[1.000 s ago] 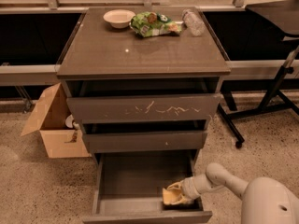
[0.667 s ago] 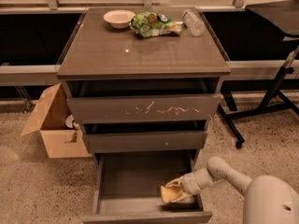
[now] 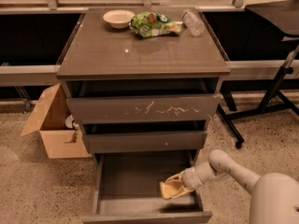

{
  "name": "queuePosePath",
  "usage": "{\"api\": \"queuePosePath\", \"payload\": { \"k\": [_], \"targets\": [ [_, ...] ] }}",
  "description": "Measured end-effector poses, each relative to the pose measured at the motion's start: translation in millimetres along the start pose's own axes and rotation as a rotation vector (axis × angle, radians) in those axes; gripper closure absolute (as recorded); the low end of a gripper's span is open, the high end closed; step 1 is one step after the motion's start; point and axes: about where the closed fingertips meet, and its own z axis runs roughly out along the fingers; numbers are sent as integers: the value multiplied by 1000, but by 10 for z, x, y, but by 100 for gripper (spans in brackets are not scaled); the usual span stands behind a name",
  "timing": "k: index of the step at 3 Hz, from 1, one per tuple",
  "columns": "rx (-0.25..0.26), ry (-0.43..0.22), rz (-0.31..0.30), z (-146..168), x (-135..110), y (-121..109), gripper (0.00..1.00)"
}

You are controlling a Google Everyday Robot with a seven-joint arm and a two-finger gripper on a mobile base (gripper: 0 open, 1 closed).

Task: Pick sponge from bottom drawer and place on counter

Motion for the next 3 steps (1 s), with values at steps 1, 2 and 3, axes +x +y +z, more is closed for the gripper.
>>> {"api": "queuePosePath", "payload": {
  "k": [1,2,3],
  "targets": [
    [-3,45,-34,-302,-344,-116,100],
    [-15,135,-87,-648,-888,-213,100],
    [-4,269,-181,-1135,-1560,-387,100]
  ]
}}
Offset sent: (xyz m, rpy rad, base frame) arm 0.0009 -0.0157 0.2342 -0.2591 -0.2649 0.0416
